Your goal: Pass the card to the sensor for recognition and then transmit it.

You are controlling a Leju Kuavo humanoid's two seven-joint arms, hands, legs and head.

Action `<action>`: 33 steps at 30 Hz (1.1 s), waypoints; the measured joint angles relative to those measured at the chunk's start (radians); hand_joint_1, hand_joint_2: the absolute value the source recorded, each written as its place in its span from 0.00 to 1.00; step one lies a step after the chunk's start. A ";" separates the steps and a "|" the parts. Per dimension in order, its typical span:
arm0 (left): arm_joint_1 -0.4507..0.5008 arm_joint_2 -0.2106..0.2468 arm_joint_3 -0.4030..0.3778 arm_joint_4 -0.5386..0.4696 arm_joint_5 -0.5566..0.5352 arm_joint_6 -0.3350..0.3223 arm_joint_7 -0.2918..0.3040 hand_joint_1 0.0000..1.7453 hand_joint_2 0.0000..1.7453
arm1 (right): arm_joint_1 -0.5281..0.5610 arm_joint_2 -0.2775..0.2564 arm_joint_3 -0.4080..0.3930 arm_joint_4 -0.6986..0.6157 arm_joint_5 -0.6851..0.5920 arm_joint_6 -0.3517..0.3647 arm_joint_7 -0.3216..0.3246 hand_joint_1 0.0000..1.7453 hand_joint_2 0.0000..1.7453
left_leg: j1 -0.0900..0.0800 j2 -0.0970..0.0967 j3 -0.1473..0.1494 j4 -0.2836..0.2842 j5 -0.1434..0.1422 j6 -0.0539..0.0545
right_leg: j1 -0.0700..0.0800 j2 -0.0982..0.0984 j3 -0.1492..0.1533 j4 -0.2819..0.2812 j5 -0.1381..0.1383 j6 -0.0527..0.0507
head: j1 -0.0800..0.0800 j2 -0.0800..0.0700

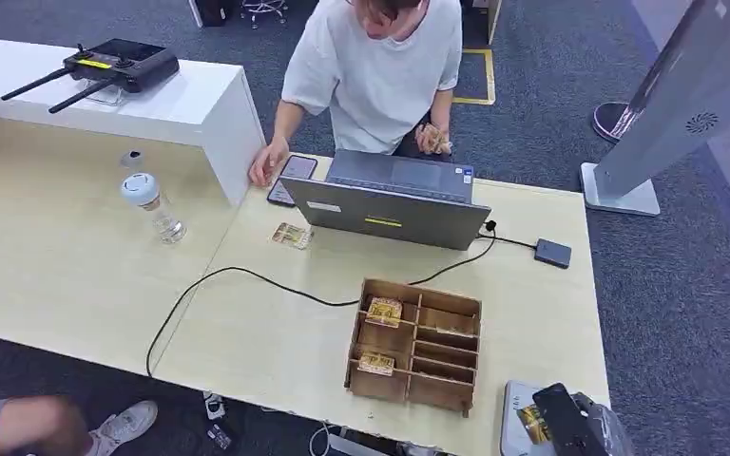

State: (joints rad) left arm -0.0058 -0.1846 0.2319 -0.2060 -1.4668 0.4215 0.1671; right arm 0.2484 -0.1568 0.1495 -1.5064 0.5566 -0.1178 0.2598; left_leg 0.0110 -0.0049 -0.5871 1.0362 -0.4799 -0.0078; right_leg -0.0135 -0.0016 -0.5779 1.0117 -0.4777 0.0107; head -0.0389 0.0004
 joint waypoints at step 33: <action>0.000 0.000 0.000 0.000 0.004 0.000 0.000 0.00 0.00 | -0.014 0.029 0.000 0.015 0.039 -0.012 -0.011 1.00 1.00 | 0.000 0.000 0.001 0.000 0.000 0.000 | 0.000 0.000 0.001 0.000 0.000 0.000 | 0.000 0.000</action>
State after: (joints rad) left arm -0.0055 -0.1846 0.2319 -0.2060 -1.4629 0.4219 0.1675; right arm 0.2343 -0.1278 0.1499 -1.4916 0.5951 -0.1297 0.2483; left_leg 0.0109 -0.0050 -0.5865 1.0362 -0.4798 -0.0077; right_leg -0.0136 -0.0018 -0.5771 1.0117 -0.4776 0.0107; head -0.0389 0.0004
